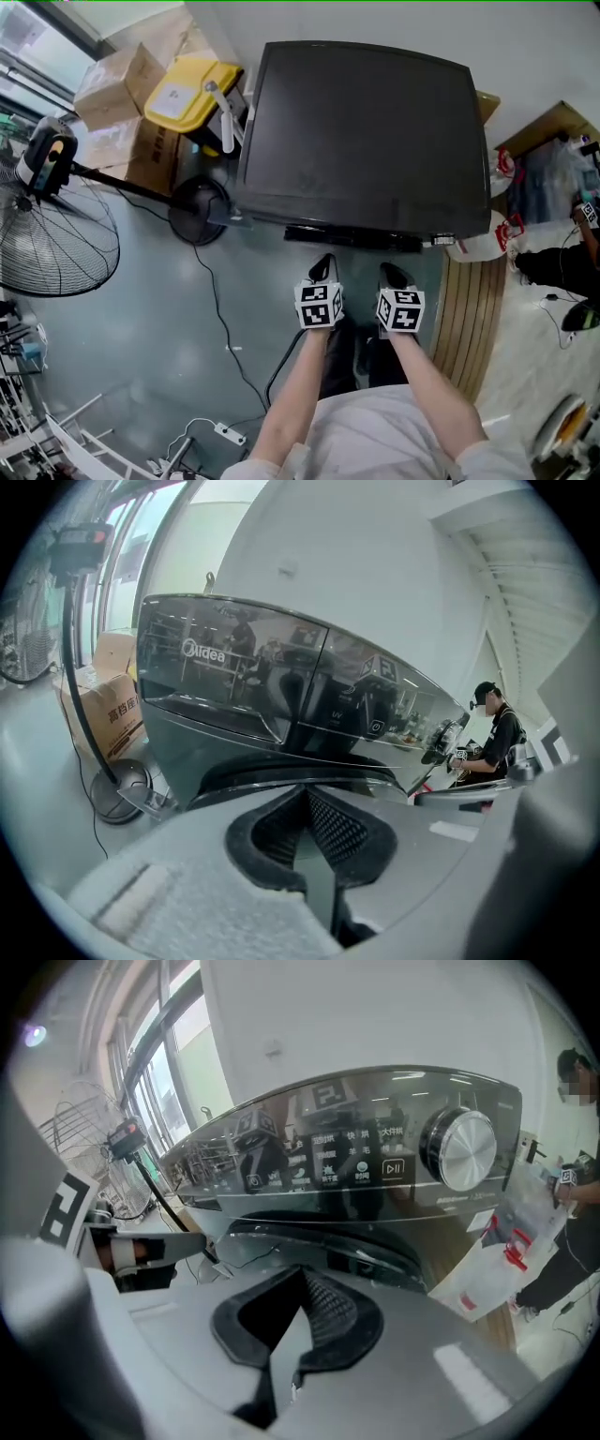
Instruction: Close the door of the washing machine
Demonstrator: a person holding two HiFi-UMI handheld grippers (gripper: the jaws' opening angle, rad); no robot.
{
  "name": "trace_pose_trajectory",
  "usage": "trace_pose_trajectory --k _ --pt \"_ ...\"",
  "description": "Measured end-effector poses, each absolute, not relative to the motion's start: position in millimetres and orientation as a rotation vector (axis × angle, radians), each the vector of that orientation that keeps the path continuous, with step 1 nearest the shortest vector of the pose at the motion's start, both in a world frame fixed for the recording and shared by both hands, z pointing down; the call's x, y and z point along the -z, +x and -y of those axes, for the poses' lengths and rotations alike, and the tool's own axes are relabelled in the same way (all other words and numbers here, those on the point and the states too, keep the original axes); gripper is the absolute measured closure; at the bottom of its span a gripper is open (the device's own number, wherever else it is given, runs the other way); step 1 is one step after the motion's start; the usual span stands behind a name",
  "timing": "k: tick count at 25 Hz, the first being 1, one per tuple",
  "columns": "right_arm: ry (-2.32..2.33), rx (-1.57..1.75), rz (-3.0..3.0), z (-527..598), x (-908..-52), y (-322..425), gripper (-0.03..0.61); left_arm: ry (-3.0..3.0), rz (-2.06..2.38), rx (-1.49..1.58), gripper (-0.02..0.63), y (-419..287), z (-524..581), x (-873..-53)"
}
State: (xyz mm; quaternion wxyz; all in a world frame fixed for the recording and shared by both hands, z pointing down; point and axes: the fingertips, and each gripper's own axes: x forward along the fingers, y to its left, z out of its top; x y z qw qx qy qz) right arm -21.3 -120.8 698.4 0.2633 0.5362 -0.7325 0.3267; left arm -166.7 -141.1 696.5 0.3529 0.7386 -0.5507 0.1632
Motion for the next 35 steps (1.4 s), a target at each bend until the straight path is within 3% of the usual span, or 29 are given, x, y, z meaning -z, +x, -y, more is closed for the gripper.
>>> trace_pose_trajectory --k 9,23,35 --pt "1.394 -0.762 2.138 80.2 -645.4 -36.7 0.575 1.902 1.492 -0.358 0.611 -162.7 97.6 -657.0" --pt "1.365 -0.785 2.251 2.9 -583.2 1.3 0.575 1.896 1.581 -0.197 0.611 -127.2 6.6 -567.3" --pt "1.238 -0.743 2.369 -53.0 -547.9 22.1 0.575 1.972 1.639 -0.238 0.611 -105.9 -59.7 -528.7"
